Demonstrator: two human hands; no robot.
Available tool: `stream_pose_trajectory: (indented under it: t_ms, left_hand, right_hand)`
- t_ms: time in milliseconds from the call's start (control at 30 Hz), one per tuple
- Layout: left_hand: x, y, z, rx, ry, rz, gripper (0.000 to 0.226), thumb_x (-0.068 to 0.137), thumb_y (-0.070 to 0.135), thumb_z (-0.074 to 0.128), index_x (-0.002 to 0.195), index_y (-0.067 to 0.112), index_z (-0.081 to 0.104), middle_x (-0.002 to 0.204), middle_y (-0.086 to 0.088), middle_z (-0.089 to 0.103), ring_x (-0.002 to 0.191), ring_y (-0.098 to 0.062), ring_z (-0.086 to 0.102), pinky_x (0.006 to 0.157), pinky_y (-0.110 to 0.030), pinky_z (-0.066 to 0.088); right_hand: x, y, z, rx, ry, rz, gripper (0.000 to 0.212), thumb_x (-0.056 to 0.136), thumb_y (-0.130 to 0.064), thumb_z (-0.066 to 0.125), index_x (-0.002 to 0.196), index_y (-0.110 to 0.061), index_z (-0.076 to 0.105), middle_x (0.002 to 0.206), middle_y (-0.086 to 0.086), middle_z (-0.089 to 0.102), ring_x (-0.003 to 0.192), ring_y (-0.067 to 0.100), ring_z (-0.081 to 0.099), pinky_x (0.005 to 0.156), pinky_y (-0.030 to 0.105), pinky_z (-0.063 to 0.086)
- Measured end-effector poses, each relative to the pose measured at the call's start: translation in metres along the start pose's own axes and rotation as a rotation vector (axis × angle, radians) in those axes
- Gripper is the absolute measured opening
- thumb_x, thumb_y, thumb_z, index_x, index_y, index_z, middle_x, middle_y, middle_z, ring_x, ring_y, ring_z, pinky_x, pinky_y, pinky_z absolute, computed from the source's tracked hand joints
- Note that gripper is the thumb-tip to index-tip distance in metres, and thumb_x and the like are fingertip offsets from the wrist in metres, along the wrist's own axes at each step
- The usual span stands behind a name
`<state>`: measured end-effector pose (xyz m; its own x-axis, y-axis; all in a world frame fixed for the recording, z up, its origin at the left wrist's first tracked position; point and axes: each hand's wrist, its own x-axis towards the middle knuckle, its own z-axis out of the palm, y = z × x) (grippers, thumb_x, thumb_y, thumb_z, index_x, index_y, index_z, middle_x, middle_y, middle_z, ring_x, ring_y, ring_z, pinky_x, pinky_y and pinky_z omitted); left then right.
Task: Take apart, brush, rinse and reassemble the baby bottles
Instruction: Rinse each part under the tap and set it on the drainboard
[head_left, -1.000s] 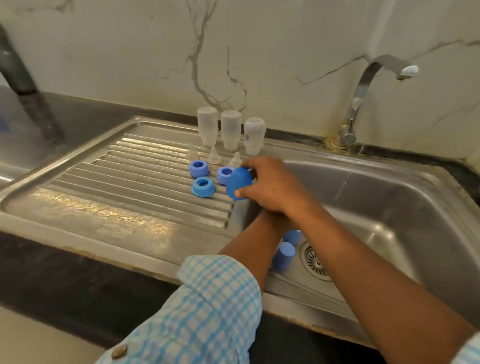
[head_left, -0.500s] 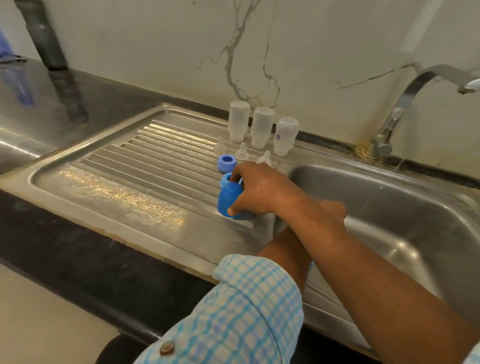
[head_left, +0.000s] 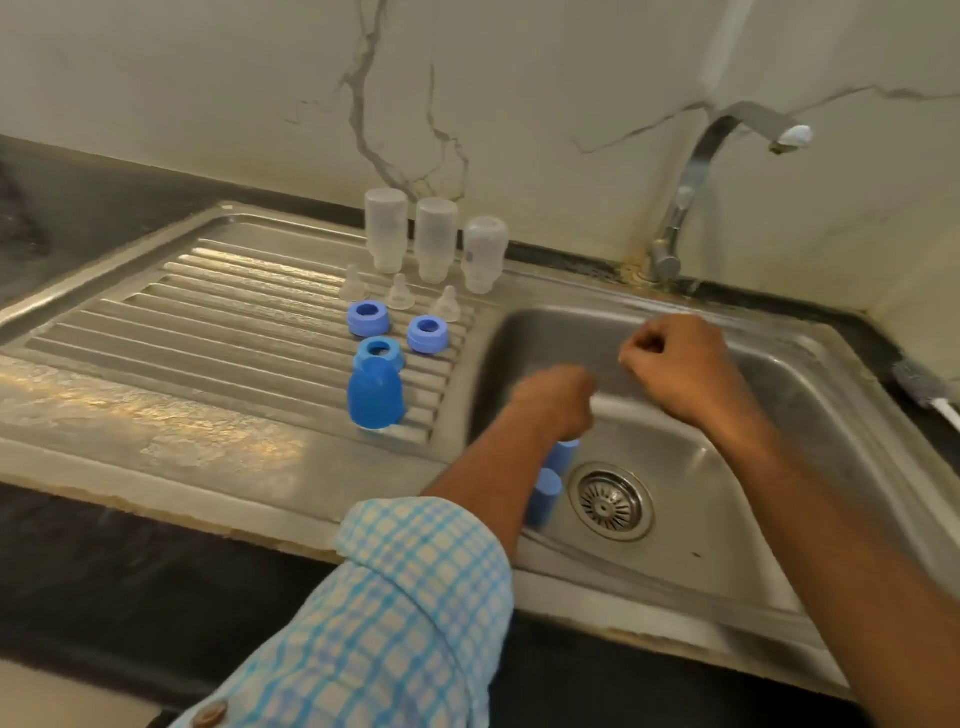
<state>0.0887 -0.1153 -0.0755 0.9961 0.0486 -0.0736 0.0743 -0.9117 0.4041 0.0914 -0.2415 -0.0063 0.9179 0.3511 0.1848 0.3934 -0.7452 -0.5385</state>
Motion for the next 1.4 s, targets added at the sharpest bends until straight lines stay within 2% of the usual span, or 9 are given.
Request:
stream_pose_trajectory:
  t_ms: [67,167,367,533,667,1000,1133,1233,1400]
  left_hand:
    - [0.0,-0.004,0.002,-0.018,0.044,-0.035,0.041,0.093,0.011,0.056,0.134,0.016,0.059,0.135,-0.013,0.059,0.12,-0.033,0.058,0.098,-0.042,0.049]
    - [-0.004,-0.002,-0.001,-0.025,0.026,-0.061,0.038,0.094,0.008,0.053,0.131,0.011,0.059,0.127,-0.014,0.062,0.111,-0.034,0.061,0.092,-0.042,0.052]
    - [0.0,-0.004,0.0,-0.036,0.074,-0.073,0.036,0.093,0.005,0.052,0.128,0.012,0.06,0.122,-0.013,0.064,0.106,-0.032,0.063,0.09,-0.042,0.054]
    - [0.006,-0.005,0.004,-0.02,0.102,-0.074,0.034,0.092,0.007,0.055,0.124,0.013,0.062,0.117,-0.011,0.066,0.101,-0.031,0.064,0.088,-0.044,0.056]
    - [0.008,-0.004,0.006,-0.026,0.126,-0.088,0.03,0.093,0.007,0.055,0.121,0.012,0.063,0.113,-0.011,0.067,0.097,-0.03,0.065,0.085,-0.042,0.056]
    - [0.014,-0.009,0.008,-0.065,0.219,-0.167,0.028,0.094,0.009,0.055,0.121,0.011,0.063,0.113,-0.011,0.067,0.099,-0.03,0.065,0.085,-0.04,0.055]
    - [0.024,-0.007,0.014,-0.128,0.212,-0.177,0.023,0.095,0.017,0.055,0.115,0.011,0.065,0.107,-0.01,0.069,0.095,-0.03,0.066,0.085,-0.042,0.057]
    - [0.039,-0.002,0.021,-0.191,0.148,-0.173,0.017,0.094,0.024,0.057,0.102,0.012,0.067,0.099,-0.009,0.07,0.088,-0.029,0.067,0.082,-0.042,0.058]
    - [0.067,0.019,0.039,-0.429,0.03,-0.08,0.026,0.097,0.033,0.058,0.109,0.012,0.067,0.102,-0.009,0.069,0.096,-0.027,0.065,0.084,-0.033,0.052]
  right_hand:
    - [0.0,0.039,0.005,-0.153,-0.299,0.106,0.014,0.089,-0.013,0.063,0.078,-0.016,0.07,0.077,0.0,0.069,0.074,0.017,0.065,0.058,0.023,0.042]
    - [-0.004,0.074,0.03,-0.496,-0.681,0.129,0.03,0.084,-0.017,0.073,0.114,-0.019,0.069,0.108,0.0,0.069,0.094,0.015,0.061,0.073,0.022,0.045]
    - [0.004,0.063,0.08,-0.508,-0.744,0.069,0.081,0.076,-0.029,0.081,0.145,-0.029,0.038,0.139,0.004,0.053,0.115,0.025,0.059,0.093,0.038,0.052]
    - [0.02,0.035,0.095,-0.714,-0.851,0.012,0.069,0.088,-0.024,0.071,0.148,-0.014,0.038,0.144,0.008,0.05,0.121,0.027,0.056,0.1,0.036,0.049]
    - [0.032,0.041,0.093,-0.657,-0.572,0.037,0.036,0.093,-0.015,0.058,0.129,-0.014,0.055,0.122,0.008,0.062,0.106,0.026,0.062,0.086,0.034,0.051]
    - [0.049,0.088,0.112,-0.345,-0.489,0.109,0.046,0.08,-0.024,0.074,0.123,-0.024,0.057,0.119,0.001,0.062,0.103,0.023,0.061,0.085,0.034,0.05]
    - [0.061,0.119,0.073,0.113,-0.133,0.382,0.04,0.075,-0.009,0.073,0.109,-0.016,0.053,0.104,0.009,0.058,0.087,0.025,0.056,0.068,0.028,0.041]
    - [0.063,0.137,0.048,0.416,0.071,0.453,0.057,0.076,-0.001,0.076,0.126,-0.01,0.05,0.116,0.009,0.054,0.098,0.025,0.056,0.074,0.029,0.045]
    - [0.072,0.137,0.04,0.672,-0.026,0.355,0.043,0.091,-0.013,0.067,0.131,-0.02,0.052,0.124,0.005,0.06,0.105,0.022,0.062,0.076,0.034,0.054]
